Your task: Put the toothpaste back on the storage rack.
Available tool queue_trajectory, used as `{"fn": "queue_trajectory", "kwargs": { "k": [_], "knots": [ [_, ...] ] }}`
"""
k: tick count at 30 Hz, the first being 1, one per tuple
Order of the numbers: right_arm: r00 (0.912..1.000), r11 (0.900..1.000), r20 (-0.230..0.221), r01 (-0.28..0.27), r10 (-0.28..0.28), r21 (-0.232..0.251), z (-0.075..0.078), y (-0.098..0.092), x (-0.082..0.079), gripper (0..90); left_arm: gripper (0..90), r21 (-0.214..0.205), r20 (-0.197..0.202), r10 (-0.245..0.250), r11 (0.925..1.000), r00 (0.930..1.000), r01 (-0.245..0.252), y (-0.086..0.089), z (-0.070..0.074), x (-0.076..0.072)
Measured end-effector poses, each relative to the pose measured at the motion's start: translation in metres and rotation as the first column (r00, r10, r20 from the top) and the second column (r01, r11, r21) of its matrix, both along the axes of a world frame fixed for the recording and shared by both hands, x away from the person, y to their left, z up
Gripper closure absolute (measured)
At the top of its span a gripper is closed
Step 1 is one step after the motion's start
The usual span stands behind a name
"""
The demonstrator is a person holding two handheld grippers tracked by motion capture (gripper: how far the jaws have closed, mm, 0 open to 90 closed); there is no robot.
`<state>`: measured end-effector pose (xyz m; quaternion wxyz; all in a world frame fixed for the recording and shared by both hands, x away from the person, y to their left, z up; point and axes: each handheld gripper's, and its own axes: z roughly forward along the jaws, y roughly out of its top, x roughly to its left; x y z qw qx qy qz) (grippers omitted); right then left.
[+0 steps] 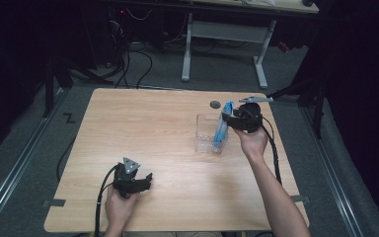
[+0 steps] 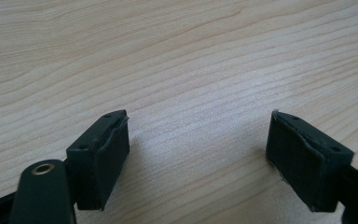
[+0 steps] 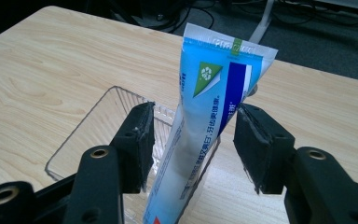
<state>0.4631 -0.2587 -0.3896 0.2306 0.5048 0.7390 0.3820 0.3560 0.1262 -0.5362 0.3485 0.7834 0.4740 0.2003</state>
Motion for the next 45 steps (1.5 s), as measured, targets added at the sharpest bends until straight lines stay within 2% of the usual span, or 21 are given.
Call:
{"fn": "queue_trajectory", "kwargs": {
  "k": [18, 25, 27, 32, 36, 45],
  "knots": [
    [0.9987, 0.9998, 0.049, -0.014, 0.013, 0.013, 0.019, -0.015, -0.022, 48.3, 21.7, 0.001, 0.000, -0.001, 1.0000, 1.0000, 0.001, 0.000, 0.000, 0.000],
    [0.9979, 0.9997, 0.064, -0.008, 0.006, 0.025, 0.025, -0.027, -0.031, 49.3, 21.7, 0.002, 0.000, -0.001, 1.0000, 1.0000, 0.001, 0.000, 0.000, 0.000],
    [0.9971, 0.9992, 0.075, -0.001, -0.002, 0.041, 0.025, -0.031, -0.034, 50.3, 21.7, 0.001, -0.001, -0.001, 1.0000, 1.0000, 0.001, 0.000, 0.000, 0.000],
    [0.9982, 0.9987, 0.058, 0.008, -0.010, 0.049, 0.022, -0.041, -0.040, 50.3, 21.7, 0.000, 0.000, 0.000, 1.0000, 1.0000, 0.000, 0.000, 0.000, 0.000],
    [0.9963, 0.9974, 0.085, 0.003, -0.009, 0.072, 0.025, -0.045, -0.047, 50.9, 21.7, 0.001, 0.002, 0.001, 1.0000, 1.0000, -0.001, 0.000, 0.000, 0.000],
    [0.9957, 0.9942, 0.092, 0.002, -0.012, 0.107, 0.023, -0.059, -0.061, 51.0, 21.7, 0.001, 0.002, 0.001, 1.0000, 1.0000, -0.001, 0.000, 0.000, 0.000]
  ]
}}
